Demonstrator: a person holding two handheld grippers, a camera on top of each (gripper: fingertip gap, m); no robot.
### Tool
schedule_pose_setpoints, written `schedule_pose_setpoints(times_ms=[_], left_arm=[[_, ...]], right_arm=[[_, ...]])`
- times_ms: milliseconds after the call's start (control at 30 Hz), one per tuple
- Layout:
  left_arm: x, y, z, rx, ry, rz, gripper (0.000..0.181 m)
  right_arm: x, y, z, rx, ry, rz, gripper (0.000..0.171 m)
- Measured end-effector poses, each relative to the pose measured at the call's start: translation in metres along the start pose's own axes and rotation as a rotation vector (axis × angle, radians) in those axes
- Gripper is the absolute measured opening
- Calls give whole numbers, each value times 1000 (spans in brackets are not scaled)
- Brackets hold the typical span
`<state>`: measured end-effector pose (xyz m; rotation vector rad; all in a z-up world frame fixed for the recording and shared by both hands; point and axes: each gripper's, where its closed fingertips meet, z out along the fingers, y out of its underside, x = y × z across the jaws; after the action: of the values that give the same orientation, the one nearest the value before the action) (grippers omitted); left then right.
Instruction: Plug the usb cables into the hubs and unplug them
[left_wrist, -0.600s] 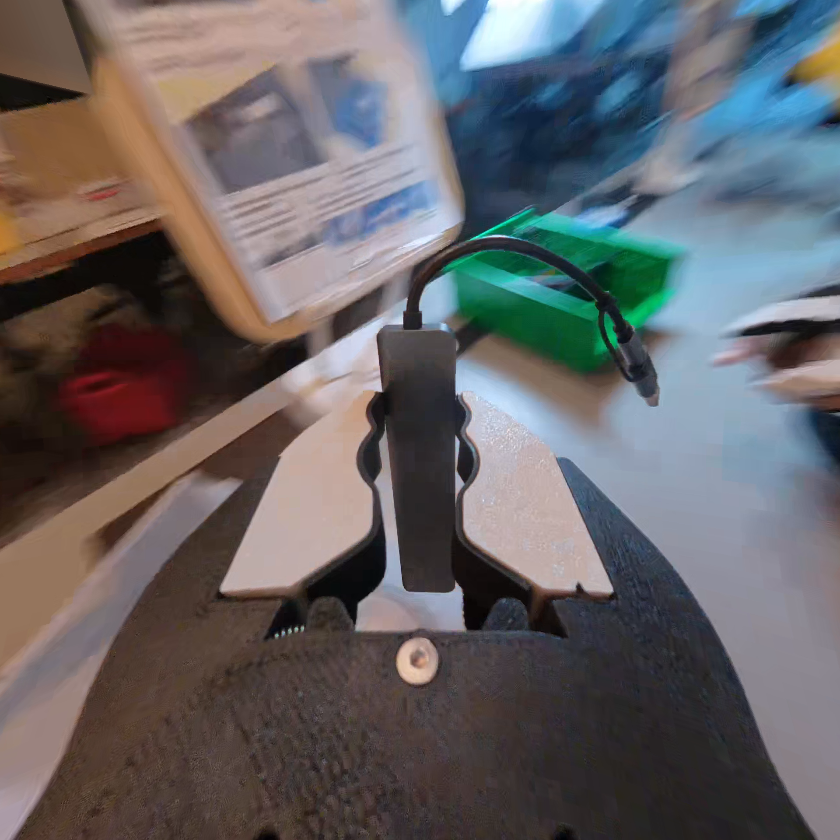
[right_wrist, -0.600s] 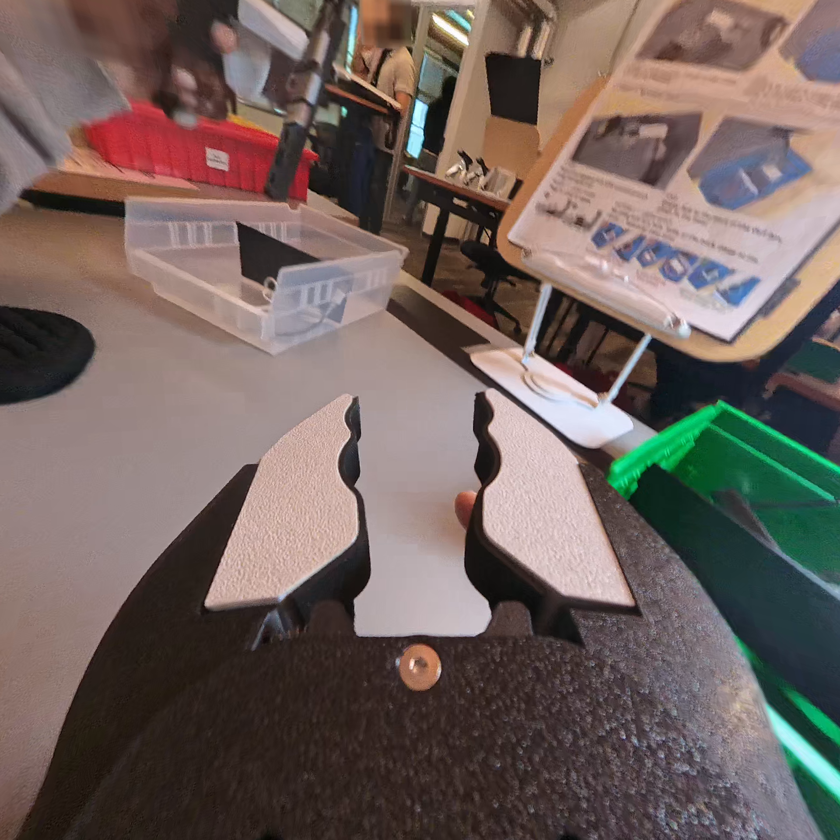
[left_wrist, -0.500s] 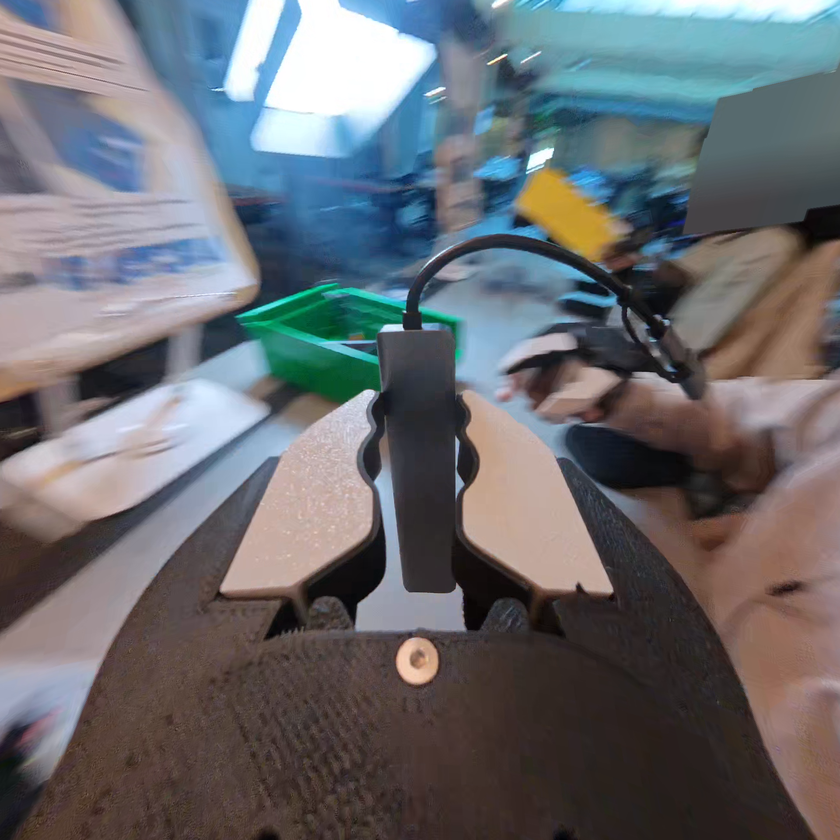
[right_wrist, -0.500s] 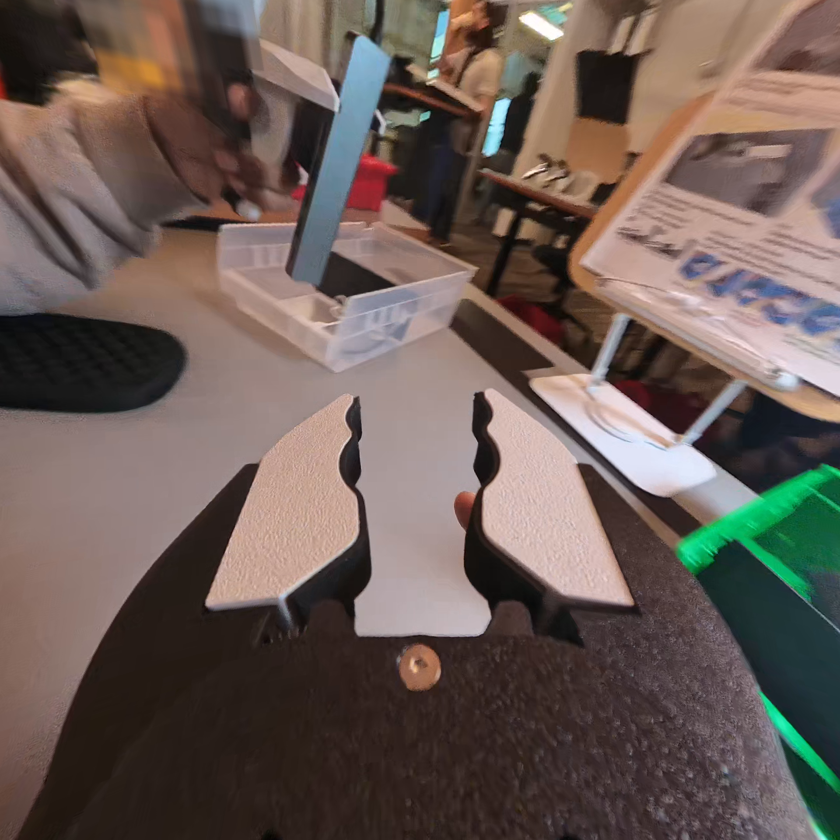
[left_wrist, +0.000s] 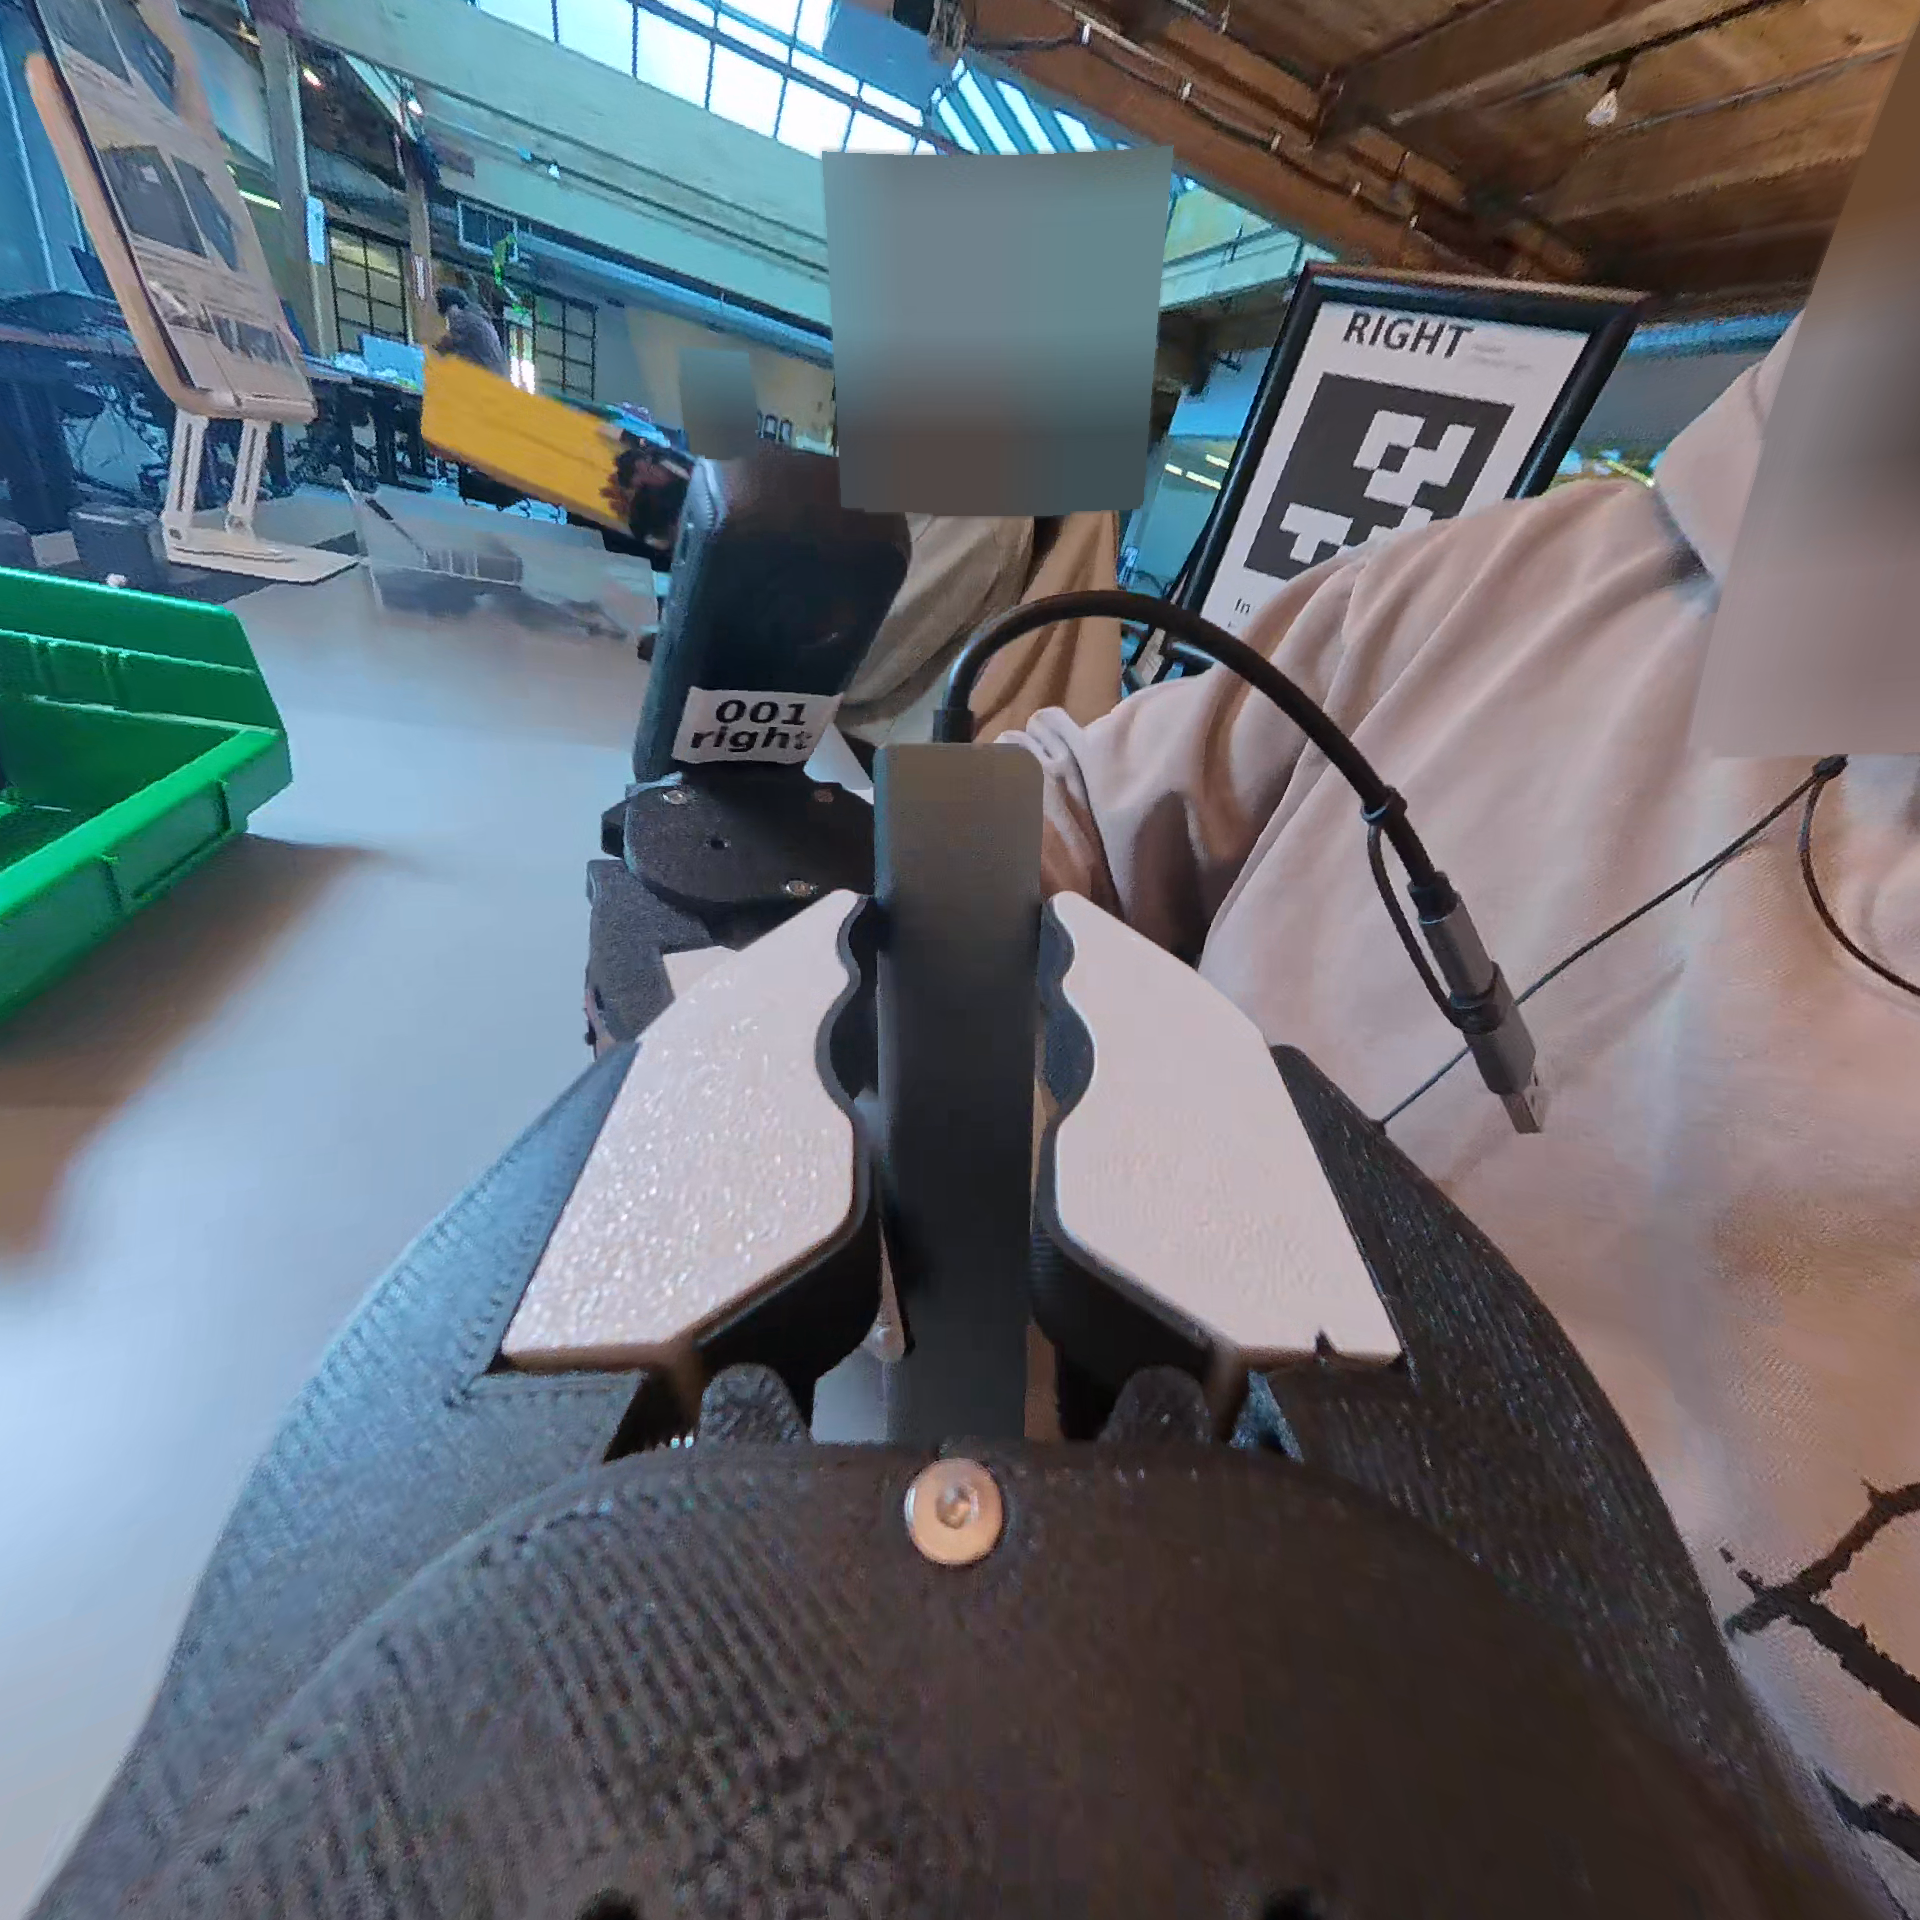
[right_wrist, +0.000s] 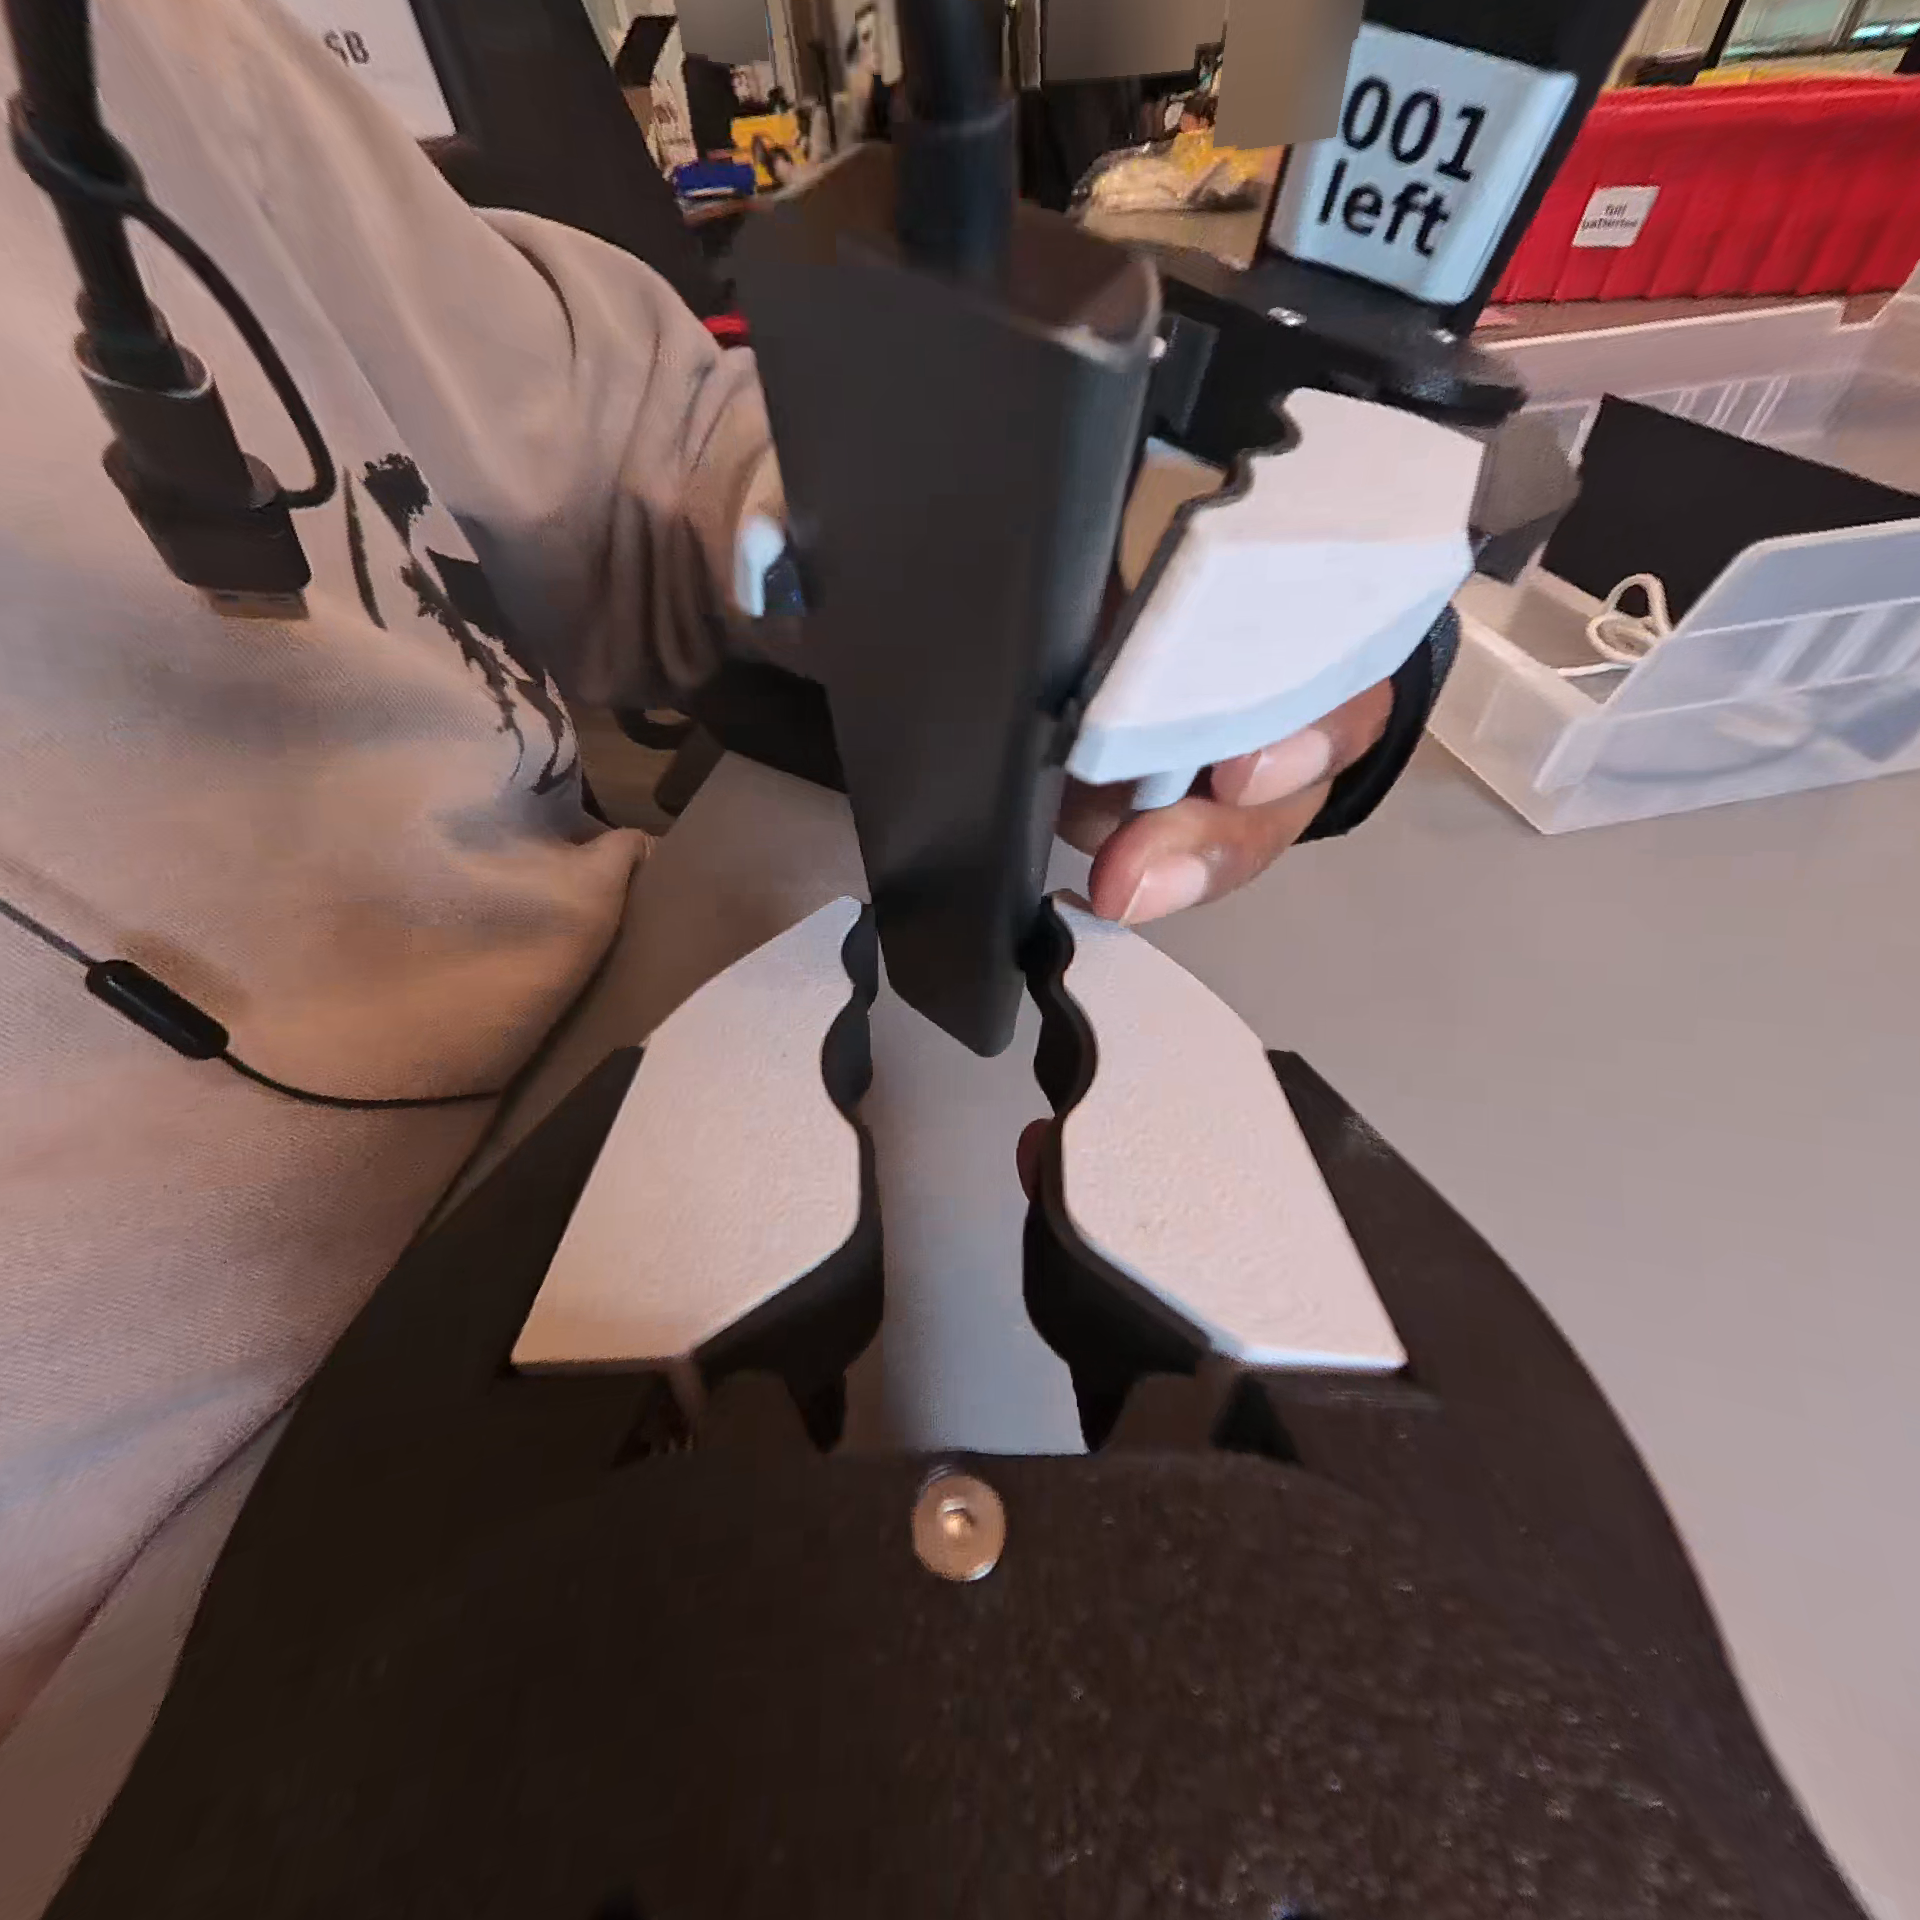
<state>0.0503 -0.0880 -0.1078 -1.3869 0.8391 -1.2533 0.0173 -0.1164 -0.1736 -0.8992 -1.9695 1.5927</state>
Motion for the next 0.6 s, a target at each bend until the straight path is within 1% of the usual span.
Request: schedule_pose_setpoints(times_ms=[100, 167, 233, 300, 400, 433, 500, 533, 600], left_arm=[[-6, -7, -1, 19, -69, 27, 30], [-7, -12, 1, 23, -120, 78, 32], [-8, -17, 1, 35, -168, 129, 30], [-15, -18, -3, 31, -239, 169, 38], [-28, -6, -15, -56, -322, 251, 38], [-32, -2, -19, -78, -344, 274, 40], [-41, 5, -27, -137, -396, 314, 39], [-45, 8, -28, -162, -422, 343, 43], [-46, 13, -25, -198, -440, 377, 40]], right_arm=[[9, -5, -6, 30, 82, -17, 27], [13, -10, -10, 47, 142, -41, 27], [19, -17, -12, 68, 211, -33, 27], [22, -28, -18, 137, 244, -7, 27], [36, -46, -41, 266, 339, 12, 27], [42, -49, -50, 292, 389, 5, 27], [51, -58, -70, 366, 483, -17, 26], [53, -59, -75, 378, 507, -19, 27], [55, -64, -82, 408, 571, -61, 25]])
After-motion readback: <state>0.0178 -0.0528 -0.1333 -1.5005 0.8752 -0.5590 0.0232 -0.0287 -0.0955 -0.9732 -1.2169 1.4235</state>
